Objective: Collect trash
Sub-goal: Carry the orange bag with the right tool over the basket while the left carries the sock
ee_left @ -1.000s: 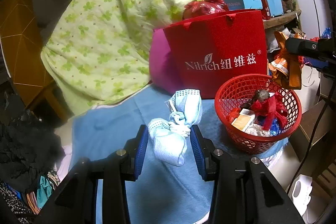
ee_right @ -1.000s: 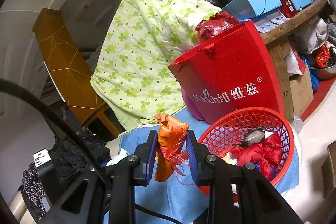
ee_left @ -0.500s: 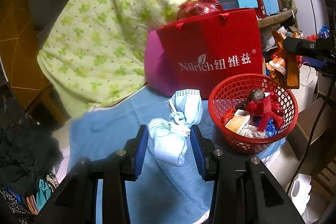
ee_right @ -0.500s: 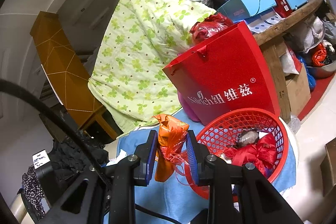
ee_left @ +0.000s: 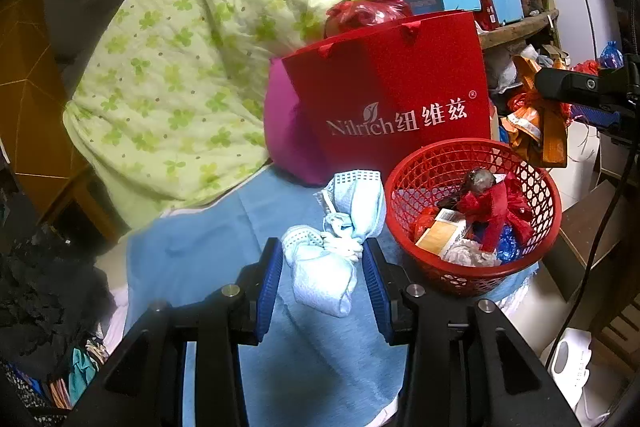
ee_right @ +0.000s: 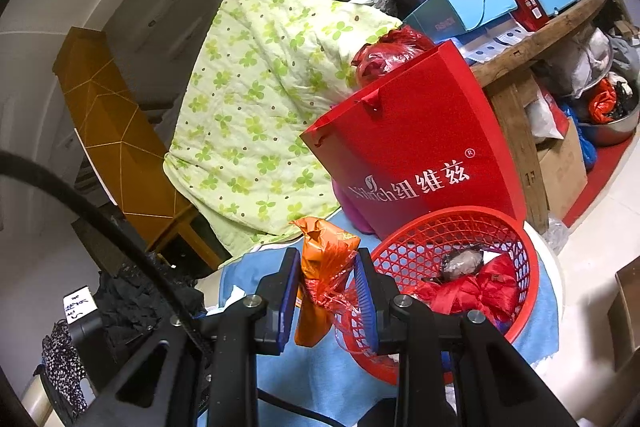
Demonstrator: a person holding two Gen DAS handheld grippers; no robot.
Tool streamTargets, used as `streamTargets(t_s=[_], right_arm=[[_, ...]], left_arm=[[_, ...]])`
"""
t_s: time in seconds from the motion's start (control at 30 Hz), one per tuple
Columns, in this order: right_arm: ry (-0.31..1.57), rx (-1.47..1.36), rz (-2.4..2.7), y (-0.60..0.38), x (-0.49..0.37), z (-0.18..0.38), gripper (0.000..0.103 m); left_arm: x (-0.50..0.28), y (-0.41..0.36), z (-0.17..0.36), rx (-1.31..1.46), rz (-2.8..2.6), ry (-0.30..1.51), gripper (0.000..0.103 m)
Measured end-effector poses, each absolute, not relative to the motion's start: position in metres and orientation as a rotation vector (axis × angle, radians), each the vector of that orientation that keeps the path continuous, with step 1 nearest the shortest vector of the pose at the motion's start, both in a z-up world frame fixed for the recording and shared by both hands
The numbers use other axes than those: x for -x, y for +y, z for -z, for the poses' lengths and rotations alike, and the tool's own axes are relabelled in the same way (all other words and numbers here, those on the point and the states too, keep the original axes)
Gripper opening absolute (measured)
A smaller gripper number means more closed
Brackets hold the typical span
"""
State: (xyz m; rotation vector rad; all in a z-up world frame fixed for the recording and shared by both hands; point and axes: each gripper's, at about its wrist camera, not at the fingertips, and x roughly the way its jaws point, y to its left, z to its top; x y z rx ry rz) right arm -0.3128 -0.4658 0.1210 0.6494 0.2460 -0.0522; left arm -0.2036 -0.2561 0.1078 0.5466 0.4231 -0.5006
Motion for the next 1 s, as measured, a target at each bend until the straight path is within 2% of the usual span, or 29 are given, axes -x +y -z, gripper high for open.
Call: streamTargets(t_s=[1.0], right_arm=[[0.226, -0.698, 0.108, -0.495, 0.33, -0.111, 0.03]], left_arm=[[0.215, -0.29, -0.104, -0.606, 0.561, 0.408, 0.043]])
